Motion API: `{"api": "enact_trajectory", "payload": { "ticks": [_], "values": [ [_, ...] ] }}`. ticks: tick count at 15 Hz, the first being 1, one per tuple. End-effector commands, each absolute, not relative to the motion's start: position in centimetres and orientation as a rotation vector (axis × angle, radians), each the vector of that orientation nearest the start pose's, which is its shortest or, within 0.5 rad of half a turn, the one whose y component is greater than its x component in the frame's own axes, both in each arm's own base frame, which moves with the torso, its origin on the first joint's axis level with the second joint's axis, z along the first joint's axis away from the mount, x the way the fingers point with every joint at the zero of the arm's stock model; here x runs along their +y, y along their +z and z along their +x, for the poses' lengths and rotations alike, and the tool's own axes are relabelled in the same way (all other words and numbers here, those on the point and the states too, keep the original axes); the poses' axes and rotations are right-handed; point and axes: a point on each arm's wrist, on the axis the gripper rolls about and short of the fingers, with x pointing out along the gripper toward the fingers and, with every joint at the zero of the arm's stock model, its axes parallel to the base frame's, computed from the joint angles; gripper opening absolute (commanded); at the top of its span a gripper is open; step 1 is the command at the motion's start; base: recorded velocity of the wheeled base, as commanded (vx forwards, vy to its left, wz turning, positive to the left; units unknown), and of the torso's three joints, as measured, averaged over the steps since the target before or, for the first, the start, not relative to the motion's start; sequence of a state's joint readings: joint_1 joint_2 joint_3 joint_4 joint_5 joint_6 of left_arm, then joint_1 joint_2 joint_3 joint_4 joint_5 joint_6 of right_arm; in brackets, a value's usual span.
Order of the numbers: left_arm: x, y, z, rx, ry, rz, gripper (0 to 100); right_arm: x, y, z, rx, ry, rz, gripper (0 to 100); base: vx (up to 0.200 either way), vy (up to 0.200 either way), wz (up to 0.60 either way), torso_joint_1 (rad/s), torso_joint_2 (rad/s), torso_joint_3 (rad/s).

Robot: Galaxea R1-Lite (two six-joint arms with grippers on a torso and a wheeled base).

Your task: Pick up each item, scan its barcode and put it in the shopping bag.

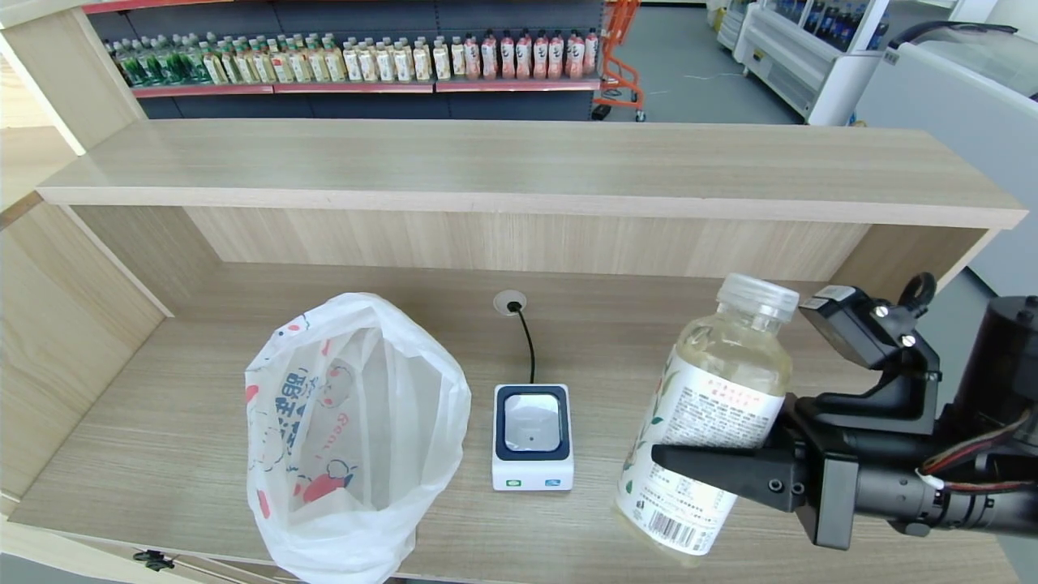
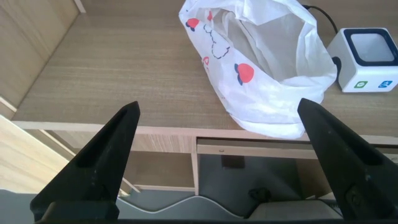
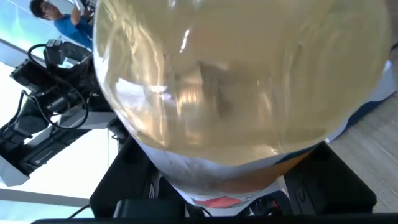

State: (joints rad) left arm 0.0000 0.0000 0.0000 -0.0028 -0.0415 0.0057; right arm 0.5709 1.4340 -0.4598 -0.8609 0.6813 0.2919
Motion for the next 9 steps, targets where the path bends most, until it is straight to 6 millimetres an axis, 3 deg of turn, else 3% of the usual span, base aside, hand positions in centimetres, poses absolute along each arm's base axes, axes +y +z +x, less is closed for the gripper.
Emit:
{"api": "enact_trajectory", "payload": {
  "ticks": [1, 9],
  "values": [
    [-0.09, 7.58, -2.27, -0.002, -0.041, 0.006, 100, 13.31, 18.86, 17.06, 0.288, 1.255, 0.257, 0, 0.000, 0.000, 0.00, 0.000, 0.00, 0.000],
    [-0.09, 7.58, -2.27, -0.002, -0.041, 0.006, 100, 13.69, 18.76, 16.62, 0.350, 1.327, 0.270, 0, 0.000, 0.000, 0.00, 0.000, 0.00, 0.000]
  ]
}}
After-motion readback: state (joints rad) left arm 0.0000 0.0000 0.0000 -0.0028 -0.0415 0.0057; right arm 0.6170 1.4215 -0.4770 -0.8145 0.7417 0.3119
